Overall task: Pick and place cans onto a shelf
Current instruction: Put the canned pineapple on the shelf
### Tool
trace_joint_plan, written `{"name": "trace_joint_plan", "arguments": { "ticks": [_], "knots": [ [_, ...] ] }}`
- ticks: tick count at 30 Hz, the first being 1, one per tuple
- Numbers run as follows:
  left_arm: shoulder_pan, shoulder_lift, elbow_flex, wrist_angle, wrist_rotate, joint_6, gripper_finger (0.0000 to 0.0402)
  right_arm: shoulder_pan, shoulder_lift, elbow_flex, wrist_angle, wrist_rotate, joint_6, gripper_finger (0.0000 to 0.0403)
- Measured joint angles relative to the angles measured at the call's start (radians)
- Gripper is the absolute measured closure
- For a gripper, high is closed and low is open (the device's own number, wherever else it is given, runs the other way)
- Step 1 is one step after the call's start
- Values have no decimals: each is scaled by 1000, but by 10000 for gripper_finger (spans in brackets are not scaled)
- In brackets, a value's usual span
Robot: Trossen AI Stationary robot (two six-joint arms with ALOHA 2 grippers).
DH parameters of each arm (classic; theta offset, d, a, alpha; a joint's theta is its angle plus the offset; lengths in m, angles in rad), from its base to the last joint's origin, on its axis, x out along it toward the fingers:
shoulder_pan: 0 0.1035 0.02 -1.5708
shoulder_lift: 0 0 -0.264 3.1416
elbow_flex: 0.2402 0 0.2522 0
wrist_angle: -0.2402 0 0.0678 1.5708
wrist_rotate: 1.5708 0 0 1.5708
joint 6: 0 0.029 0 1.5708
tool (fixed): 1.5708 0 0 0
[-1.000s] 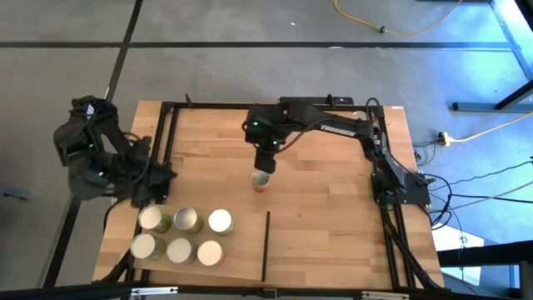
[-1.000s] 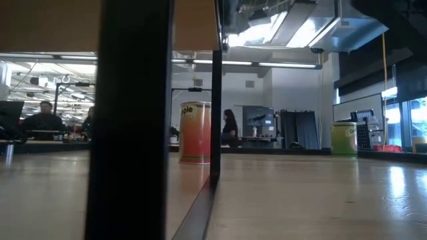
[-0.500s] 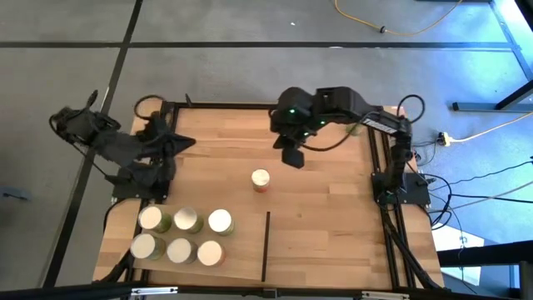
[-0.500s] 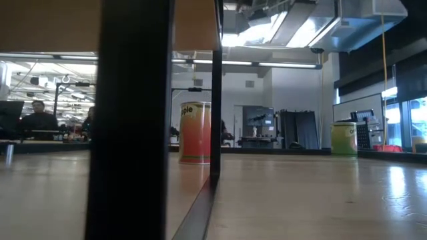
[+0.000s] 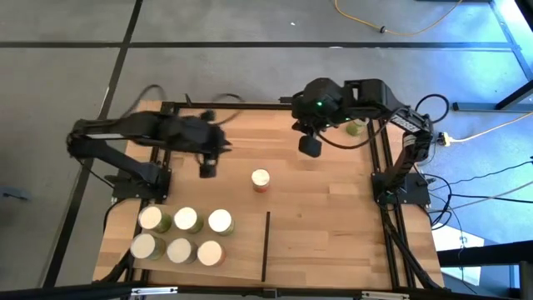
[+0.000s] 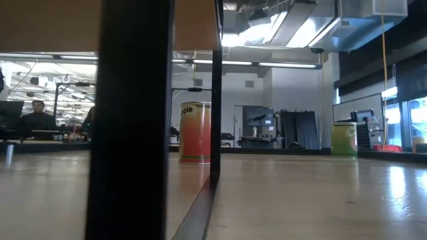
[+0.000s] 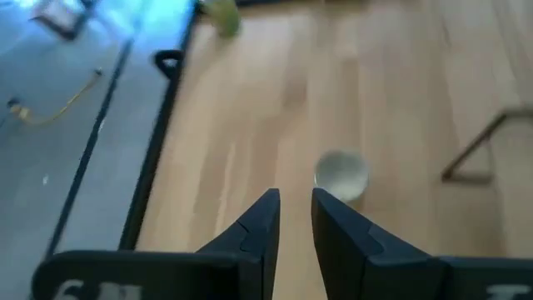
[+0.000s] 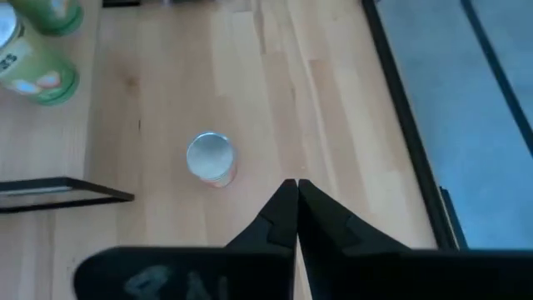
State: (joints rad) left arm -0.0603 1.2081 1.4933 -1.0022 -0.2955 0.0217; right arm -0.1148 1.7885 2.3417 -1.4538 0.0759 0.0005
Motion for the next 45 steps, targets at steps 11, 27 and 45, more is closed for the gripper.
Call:
{"name": "trace_joint_plan", "arguments": {
  "ticks": [11, 27, 45],
  "knots": [
    [69, 296, -1, 17, 381, 391, 338, 0, -38, 0, -26, 65, 22, 389],
    [149, 525, 0, 44, 472, 659, 335, 0, -40, 0, -33, 65, 17, 389],
    [89, 638, 0, 55, 385, 722, 335, 0, -40, 0, -77, 64, 16, 389]
  ]
}}
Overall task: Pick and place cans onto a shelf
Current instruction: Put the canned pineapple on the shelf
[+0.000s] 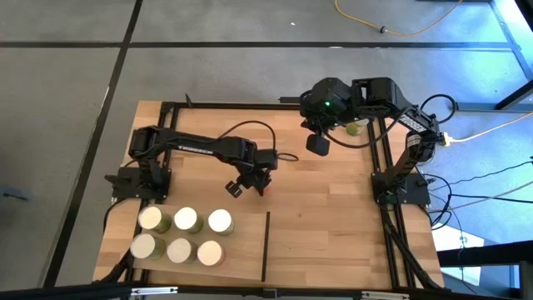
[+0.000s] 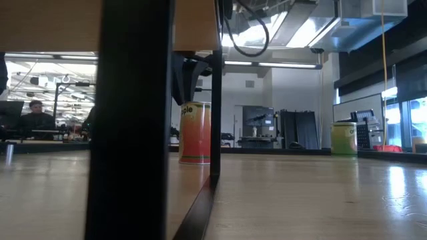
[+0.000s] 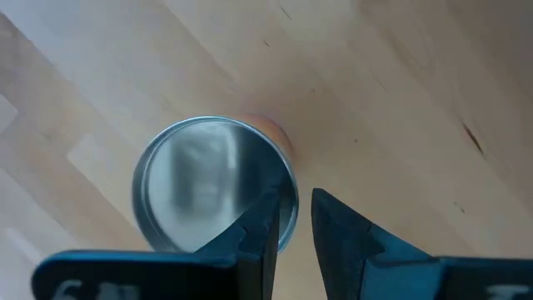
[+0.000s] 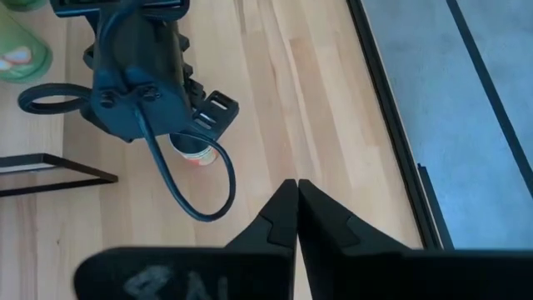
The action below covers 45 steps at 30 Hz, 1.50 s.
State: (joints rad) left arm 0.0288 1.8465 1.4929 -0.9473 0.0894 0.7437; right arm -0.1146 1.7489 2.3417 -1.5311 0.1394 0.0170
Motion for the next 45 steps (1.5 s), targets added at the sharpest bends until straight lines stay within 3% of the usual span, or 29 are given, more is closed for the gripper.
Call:
{"name": "trace_joint_plan", "arguments": {
  "ticks": [8, 15, 28, 34, 45],
  "knots": [
    [0, 24, 3, 37, -28, -7, 339, 0, 0, 0, -13, 0, 0, 389],
    [0, 26, 2, 55, -55, -8, 396, 0, 0, 0, -16, 0, 0, 389],
    [-4, -43, 13, -11, -140, -51, 401, 0, 0, 0, -17, 0, 2, 389],
    [-11, -98, 117, -136, -219, -55, 401, 0, 0, 0, -16, 0, 4, 389],
    [-97, -121, 498, -482, -283, -102, 401, 0, 0, 0, -16, 0, -18, 389]
  ]
}}
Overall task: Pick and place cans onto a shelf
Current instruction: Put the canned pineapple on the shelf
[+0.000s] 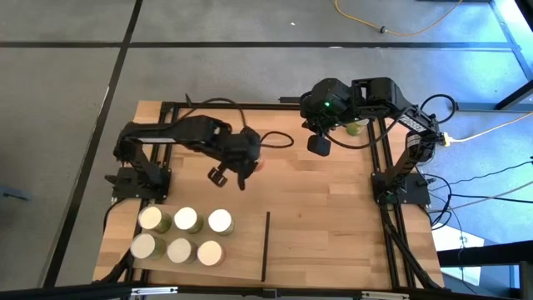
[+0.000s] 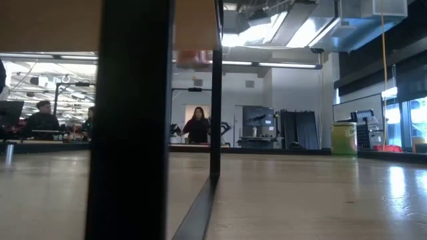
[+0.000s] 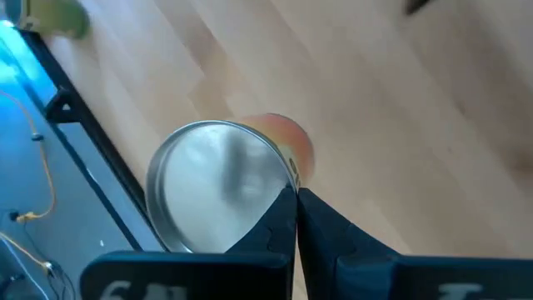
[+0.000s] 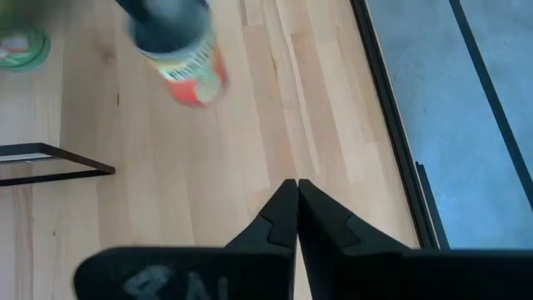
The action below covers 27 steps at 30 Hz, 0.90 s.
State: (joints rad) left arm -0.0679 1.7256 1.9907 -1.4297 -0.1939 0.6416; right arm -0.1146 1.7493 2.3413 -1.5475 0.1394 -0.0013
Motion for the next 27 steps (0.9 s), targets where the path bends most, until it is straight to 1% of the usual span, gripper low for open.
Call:
{"name": "trace_joint_plan", "arguments": {
  "ticks": [2, 5, 12, 18, 23, 27],
  "knots": [
    [-32, 0, 61, -43, -5, -16, 401, 0, 0, 0, 0, 0, 0, 389],
    [-83, -2, 132, -58, -10, -40, 401, 0, 0, 0, 0, 0, 2, 389],
    [-223, -1, 213, -90, 5, -92, 401, 0, 0, 0, 0, 0, 49, 389],
    [-342, 0, 238, -77, 84, -151, 401, 0, 0, 0, 1, 0, 66, 389],
    [-439, 0, 239, -16, 86, -169, 401, 0, 0, 0, 1, 0, 102, 389],
    [-491, 25, 240, 49, 101, -169, 401, 0, 0, 0, 3, 0, 102, 389]
  ]
}}
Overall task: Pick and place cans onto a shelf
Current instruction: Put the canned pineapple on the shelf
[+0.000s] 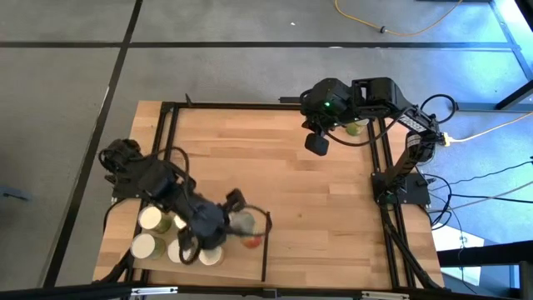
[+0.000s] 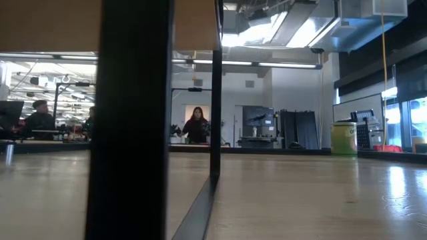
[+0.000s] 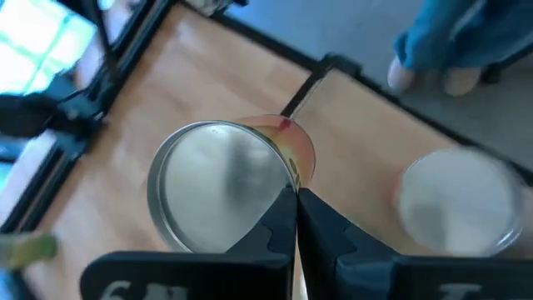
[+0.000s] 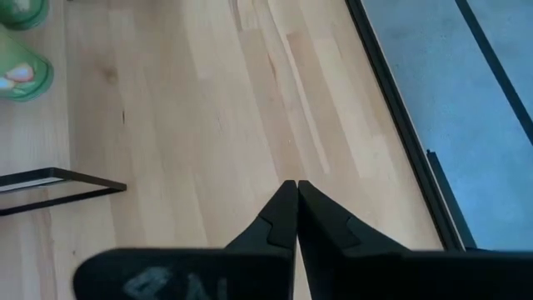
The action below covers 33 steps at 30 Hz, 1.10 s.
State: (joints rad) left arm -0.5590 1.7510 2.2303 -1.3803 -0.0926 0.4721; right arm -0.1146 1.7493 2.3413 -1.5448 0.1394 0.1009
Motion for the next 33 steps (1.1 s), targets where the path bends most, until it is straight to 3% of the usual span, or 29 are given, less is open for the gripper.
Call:
{"name": "trace_joint_plan", "arguments": {
  "ticks": [8, 24, 33],
  "knots": [
    [-19, 86, 0, 31, 36, -35, 401, 0, 0, 0, 3, 0, -4, 389],
    [-58, 160, -2, 56, 58, -365, 401, 0, 0, 0, 3, 0, -57, 389],
    [-77, 192, -2, 40, 66, -416, 401, 0, 0, 0, 3, -1, -56, 389]
  ]
}}
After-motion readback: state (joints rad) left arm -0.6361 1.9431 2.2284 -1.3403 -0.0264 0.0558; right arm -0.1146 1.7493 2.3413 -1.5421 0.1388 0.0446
